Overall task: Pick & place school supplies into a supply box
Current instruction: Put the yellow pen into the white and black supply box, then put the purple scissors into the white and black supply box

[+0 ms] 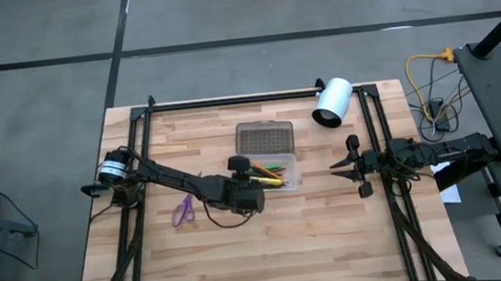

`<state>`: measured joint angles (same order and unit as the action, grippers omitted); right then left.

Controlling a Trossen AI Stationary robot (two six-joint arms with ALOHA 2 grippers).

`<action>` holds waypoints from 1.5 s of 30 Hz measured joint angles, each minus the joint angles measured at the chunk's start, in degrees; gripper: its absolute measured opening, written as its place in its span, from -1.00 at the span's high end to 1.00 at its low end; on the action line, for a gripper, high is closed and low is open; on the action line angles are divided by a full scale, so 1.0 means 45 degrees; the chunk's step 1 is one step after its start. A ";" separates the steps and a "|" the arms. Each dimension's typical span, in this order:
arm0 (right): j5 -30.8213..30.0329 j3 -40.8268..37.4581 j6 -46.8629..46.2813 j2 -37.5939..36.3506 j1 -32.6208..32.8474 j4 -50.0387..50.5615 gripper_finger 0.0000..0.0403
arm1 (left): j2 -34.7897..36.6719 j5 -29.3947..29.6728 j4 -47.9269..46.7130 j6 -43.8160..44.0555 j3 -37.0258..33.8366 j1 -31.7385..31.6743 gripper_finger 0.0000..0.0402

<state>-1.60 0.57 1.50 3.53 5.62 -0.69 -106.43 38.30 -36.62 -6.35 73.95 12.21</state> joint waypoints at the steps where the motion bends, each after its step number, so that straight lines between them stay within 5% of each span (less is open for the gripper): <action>1: 0.0000 0.0002 0.0000 0.0000 0.0000 0.0000 0.66 | 0.0000 0.0271 0.0000 0.0005 -0.0009 0.0000 0.96; 11: -0.0002 -0.0001 0.0000 0.0000 0.0002 0.0000 0.66 | 0.0000 0.0620 0.0000 -0.0015 -0.0111 -0.0034 0.94; 21: 0.0002 -0.0002 0.0000 0.0000 0.0002 0.0000 0.66 | 0.0000 0.0628 0.0013 -0.0168 -0.0374 -0.0083 0.72; 45: -0.0007 0.0002 0.0000 -0.0004 -0.0002 0.0000 0.66 | 0.0625 0.0618 -0.0981 0.1115 -0.0269 -0.0078 0.70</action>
<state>-1.63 0.58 1.50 3.51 5.61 -0.69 -103.62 41.08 -41.04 -1.33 72.74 11.86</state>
